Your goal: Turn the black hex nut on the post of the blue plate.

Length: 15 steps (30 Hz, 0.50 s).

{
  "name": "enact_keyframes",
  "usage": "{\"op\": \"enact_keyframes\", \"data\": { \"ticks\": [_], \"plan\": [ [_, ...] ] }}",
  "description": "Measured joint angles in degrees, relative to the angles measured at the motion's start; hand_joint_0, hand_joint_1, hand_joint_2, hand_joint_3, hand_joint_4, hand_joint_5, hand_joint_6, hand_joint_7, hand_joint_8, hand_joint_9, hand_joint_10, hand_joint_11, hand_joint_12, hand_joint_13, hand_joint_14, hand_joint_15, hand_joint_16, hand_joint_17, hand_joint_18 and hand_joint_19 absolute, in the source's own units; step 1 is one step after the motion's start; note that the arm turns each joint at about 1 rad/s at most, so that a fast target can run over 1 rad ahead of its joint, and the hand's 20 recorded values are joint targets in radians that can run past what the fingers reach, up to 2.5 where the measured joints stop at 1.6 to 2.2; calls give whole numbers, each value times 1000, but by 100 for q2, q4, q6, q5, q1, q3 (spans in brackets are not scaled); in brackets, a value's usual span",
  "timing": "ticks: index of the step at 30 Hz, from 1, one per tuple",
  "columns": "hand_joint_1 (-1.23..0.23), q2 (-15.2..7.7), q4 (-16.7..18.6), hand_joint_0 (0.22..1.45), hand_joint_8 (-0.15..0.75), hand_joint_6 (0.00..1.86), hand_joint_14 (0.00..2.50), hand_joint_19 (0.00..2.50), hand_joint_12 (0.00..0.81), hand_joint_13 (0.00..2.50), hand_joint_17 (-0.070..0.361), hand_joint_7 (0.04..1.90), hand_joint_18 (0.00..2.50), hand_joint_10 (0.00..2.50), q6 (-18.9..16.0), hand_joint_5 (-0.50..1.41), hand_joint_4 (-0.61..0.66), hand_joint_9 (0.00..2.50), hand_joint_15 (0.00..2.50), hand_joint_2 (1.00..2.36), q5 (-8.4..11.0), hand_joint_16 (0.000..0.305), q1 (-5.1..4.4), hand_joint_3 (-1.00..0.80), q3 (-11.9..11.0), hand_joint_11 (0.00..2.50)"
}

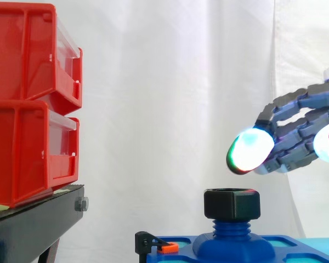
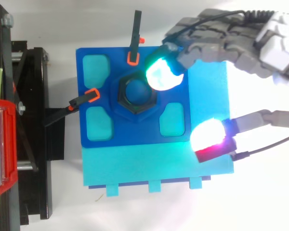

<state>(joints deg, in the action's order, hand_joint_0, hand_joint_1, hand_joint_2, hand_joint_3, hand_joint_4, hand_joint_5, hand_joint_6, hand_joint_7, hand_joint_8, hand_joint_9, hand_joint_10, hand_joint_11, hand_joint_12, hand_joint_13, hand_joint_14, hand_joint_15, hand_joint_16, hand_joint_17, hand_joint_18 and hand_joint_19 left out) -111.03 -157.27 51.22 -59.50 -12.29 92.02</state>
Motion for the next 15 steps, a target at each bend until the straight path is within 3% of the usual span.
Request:
{"op": "enact_keyframes", "data": {
  "ticks": [5,15],
  "plan": [
    [-758,-83,-6,454,196,502,2,159,333,312,107,784,231,0,-3,-247,117,297,55,1000,17,48,-2,-500,-148,20],
    [-757,-109,31,455,196,502,2,158,333,312,107,785,233,0,133,-247,118,299,63,1000,18,48,12,-500,-183,15]
  ]
}}
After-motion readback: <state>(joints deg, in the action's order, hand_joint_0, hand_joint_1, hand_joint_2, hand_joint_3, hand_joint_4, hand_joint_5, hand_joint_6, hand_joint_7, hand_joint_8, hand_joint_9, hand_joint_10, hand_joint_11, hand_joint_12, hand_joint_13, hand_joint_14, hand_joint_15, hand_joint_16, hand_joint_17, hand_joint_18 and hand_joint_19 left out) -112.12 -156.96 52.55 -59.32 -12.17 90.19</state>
